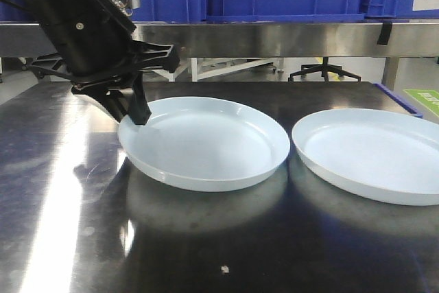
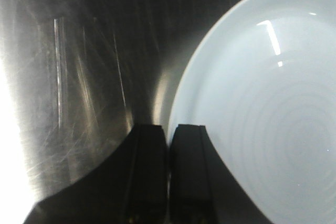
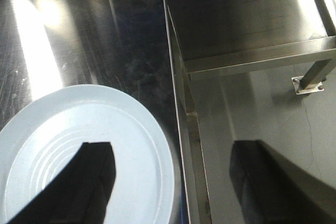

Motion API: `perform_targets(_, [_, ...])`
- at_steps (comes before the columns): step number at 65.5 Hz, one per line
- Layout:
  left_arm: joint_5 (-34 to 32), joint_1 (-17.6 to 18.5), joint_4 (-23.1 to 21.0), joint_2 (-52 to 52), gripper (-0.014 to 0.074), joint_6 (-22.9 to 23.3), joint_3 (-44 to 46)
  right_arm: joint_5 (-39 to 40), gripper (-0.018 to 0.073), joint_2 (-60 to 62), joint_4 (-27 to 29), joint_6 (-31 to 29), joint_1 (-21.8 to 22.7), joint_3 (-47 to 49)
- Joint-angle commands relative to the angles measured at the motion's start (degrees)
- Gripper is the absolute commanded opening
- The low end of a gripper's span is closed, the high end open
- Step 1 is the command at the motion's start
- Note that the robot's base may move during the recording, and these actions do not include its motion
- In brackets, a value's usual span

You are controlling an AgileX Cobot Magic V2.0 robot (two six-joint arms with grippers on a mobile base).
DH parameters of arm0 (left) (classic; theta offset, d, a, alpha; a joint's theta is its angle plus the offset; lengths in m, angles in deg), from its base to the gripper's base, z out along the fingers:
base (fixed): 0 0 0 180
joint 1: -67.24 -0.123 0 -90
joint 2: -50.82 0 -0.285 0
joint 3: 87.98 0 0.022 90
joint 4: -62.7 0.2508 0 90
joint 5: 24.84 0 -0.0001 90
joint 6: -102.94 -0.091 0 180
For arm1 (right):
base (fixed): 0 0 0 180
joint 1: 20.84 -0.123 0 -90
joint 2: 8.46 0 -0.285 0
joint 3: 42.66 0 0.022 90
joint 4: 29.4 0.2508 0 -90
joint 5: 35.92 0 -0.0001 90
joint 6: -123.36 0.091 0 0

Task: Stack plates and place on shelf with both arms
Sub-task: 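Lift the plate with the left gripper and carry it toward table center, then lower the plate onto the table and open the left gripper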

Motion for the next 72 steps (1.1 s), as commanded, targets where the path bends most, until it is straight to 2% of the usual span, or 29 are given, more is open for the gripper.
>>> perform_targets(1, [-3.15,0.24,0.28,2.30,0.0118,-0.03,1.89,3.29,0.0569,0.93,0.05,-0.36,0.08,2.18])
perform_targets(7, [-3.15,0.24,0.56,2.27,0.0209,-0.03,1.89,3.29,0.0569,0.93,0.05,-0.36,0.08,2.18])
perform_targets(15, [-3.15,0.24,0.71,1.69,0.0391,-0.03,1.89,3.22,0.0569,0.93,0.05,-0.36,0.08,2.18])
perform_targets(22, [-3.15,0.24,0.93,1.70,0.0444,-0.03,1.89,2.84,0.0569,0.93,0.05,-0.36,0.08,2.18])
perform_targets(27, [-2.31,0.24,1.74,1.91,0.0422,-0.03,2.39,2.62,0.0569,0.93,0.05,-0.36,0.08,2.18])
perform_targets(30, [-0.89,0.13,2.17,1.90,0.0379,-0.03,3.14,2.40,0.0569,0.93,0.05,-0.36,0.08,2.18])
perform_targets(35, [1.54,-0.14,2.24,2.43,0.0231,-0.03,4.80,2.27,0.0569,0.93,0.05,-0.36,0.08,2.18])
perform_targets(39, [1.98,-0.54,2.24,3.86,0.0069,0.60,5.76,2.27,0.0569,0.93,0.05,-0.36,0.08,2.18])
perform_targets(43, [1.07,-1.09,2.24,6.34,0.0107,0.60,6.00,2.27,0.0569,0.93,0.05,-0.36,0.08,2.18])
perform_targets(56, [-1.43,-5.49,3.20,16.05,0.0088,2.13,5.88,2.46,0.0569,0.93,0.05,-0.36,0.08,2.18])
perform_targets(66, [-2.68,-12.08,4.72,23.49,0.0088,2.13,3.70,2.52,0.0569,0.93,0.05,-0.36,0.08,2.18])
perform_targets(72, [-4.34,-17.29,5.89,28.57,0.0088,2.13,0.37,2.52,0.0569,0.93,0.05,-0.36,0.08,2.18])
